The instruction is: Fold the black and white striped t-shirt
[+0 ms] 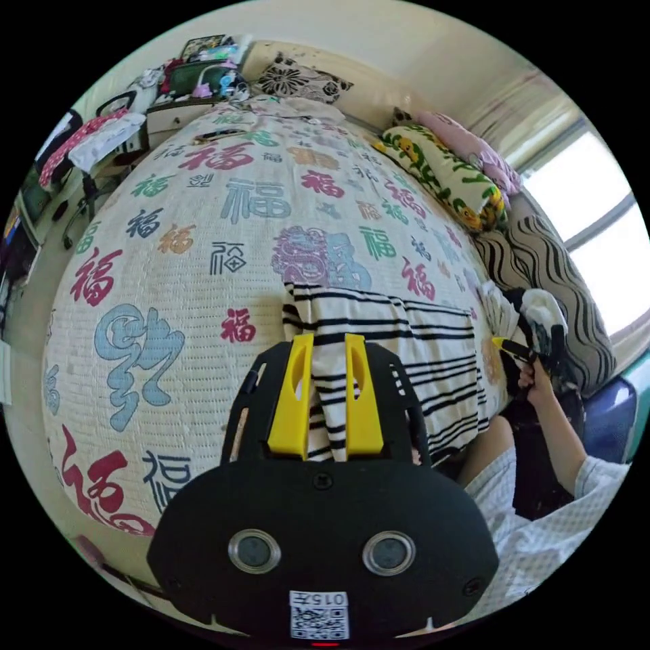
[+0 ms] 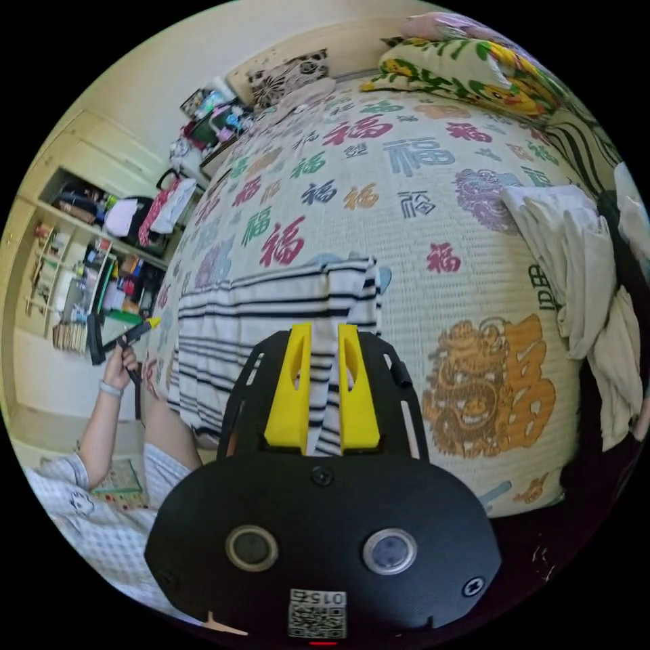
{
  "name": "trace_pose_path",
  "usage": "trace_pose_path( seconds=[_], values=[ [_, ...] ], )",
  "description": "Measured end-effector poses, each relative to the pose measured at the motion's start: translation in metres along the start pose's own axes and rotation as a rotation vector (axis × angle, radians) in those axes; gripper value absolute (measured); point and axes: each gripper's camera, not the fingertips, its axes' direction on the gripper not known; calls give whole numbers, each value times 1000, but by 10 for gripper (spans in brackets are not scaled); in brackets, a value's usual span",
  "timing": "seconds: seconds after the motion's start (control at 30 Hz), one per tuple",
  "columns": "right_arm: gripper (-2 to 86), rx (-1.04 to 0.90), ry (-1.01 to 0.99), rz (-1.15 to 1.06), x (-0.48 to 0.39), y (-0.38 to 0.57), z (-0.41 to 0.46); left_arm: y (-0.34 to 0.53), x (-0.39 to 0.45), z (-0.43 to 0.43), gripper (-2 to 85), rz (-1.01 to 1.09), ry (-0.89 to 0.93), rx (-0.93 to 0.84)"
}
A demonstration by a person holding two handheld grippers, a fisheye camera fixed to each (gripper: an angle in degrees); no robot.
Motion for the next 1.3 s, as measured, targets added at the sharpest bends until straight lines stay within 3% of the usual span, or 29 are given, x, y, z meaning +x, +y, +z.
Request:
trace_pose_path(
  seconds=[0.13, 0.23, 0.27, 0.37, 0.53, 0.7, 0.9, 1.1, 1.2, 1.3],
  values=[
    [97, -50, -86, 141, 26, -49, 35, -49, -21, 20, 74, -134, 62, 17],
    [56, -131, -155, 219, 39, -64, 61, -73, -27, 39, 58, -159, 82, -59],
    [12, -152, -135, 228, 41, -67, 67, -79, -28, 41, 39, -158, 89, -76],
    [-4, -153, -124, 215, 46, -72, 70, -89, -32, 35, 3, -121, 88, -74],
    [-8, -111, -131, 219, 58, -74, 66, -95, -51, 8, -5, -149, 71, -1],
    [10, -109, -182, 247, 62, -76, 82, -102, -50, 17, 4, -101, 32, -36],
    [61, -65, -124, 91, 29, -52, 47, -74, -37, -33, 44, -2, 55, -6],
    [15, -305, -249, -133, -42, 11, 66, 17, 11, -49, 44, 137, 130, -143],
    [-1, -400, -331, -195, -70, 30, 90, 46, 28, -38, 37, 194, 78, -217],
    [-6, -537, -39, -199, -79, 40, 132, 56, 28, -7, 40, 203, 83, -362]
  ],
)
